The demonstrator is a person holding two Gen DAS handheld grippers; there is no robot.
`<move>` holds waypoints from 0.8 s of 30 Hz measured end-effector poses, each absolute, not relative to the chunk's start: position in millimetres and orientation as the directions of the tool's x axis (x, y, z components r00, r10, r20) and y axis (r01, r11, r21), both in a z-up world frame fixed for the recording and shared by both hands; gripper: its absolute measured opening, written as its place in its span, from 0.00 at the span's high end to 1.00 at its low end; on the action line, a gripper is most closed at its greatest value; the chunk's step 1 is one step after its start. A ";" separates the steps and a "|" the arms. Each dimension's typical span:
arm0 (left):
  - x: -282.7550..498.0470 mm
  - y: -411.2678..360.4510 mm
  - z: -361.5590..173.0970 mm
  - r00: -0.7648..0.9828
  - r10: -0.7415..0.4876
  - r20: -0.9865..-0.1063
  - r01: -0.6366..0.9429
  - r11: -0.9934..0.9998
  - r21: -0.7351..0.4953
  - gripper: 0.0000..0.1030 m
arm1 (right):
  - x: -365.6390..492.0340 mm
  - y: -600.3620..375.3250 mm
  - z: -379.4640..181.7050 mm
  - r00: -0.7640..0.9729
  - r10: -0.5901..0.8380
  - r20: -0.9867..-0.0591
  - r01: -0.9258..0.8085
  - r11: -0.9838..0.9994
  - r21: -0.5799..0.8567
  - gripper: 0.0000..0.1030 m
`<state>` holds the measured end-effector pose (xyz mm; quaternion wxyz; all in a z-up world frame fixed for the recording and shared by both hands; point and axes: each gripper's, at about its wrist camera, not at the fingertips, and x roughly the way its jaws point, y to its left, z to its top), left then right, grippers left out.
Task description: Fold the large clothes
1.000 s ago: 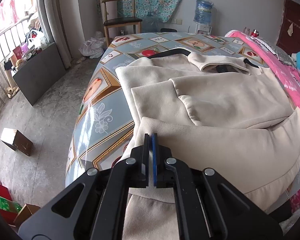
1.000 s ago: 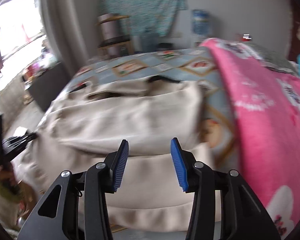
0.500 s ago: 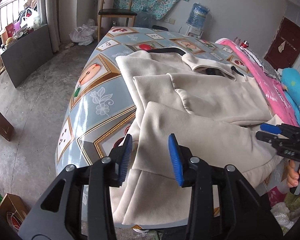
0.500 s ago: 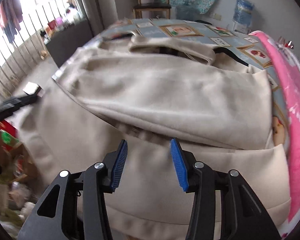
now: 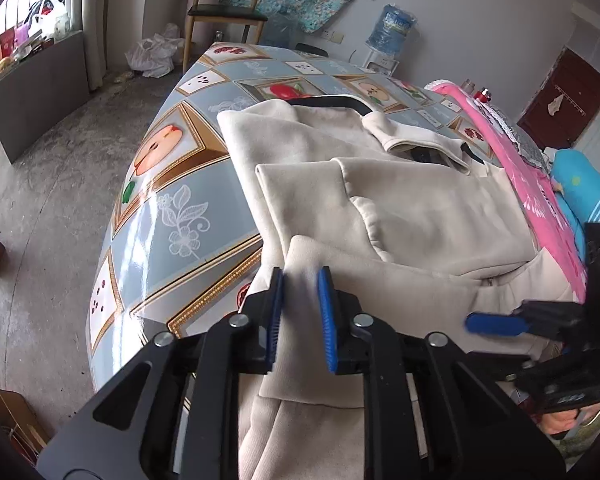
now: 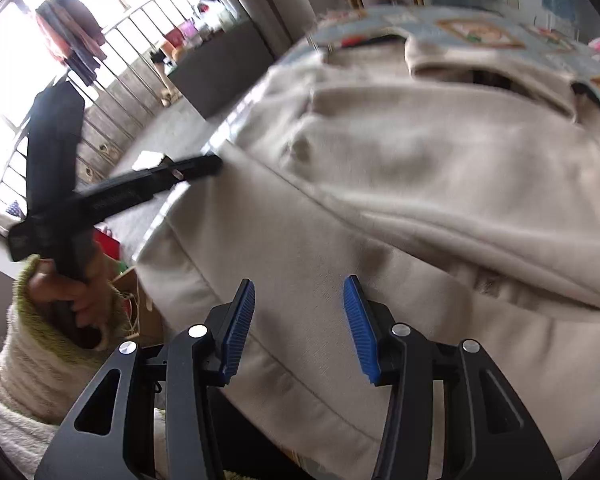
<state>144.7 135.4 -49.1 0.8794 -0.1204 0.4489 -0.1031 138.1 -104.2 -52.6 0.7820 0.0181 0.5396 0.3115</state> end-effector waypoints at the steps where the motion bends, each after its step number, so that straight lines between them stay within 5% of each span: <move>1: 144.3 135.8 -48.7 0.581 -0.289 -0.761 0.077 0.950 -0.302 0.93 | 138.7 -104.1 -51.8 0.234 0.516 -0.824 -0.468 0.802 0.370 0.56; 10: 86.6 102.9 3.5 0.631 -0.454 -0.629 0.357 0.890 -0.284 0.96 | 152.3 -121.7 -56.2 0.154 0.612 -0.776 -0.348 0.768 0.537 0.56; 24: 46.0 55.6 -28.0 0.550 -0.449 -0.704 0.447 0.871 -0.206 0.96 | 155.8 -136.6 -54.7 0.050 0.858 -0.511 -0.175 0.512 0.841 0.55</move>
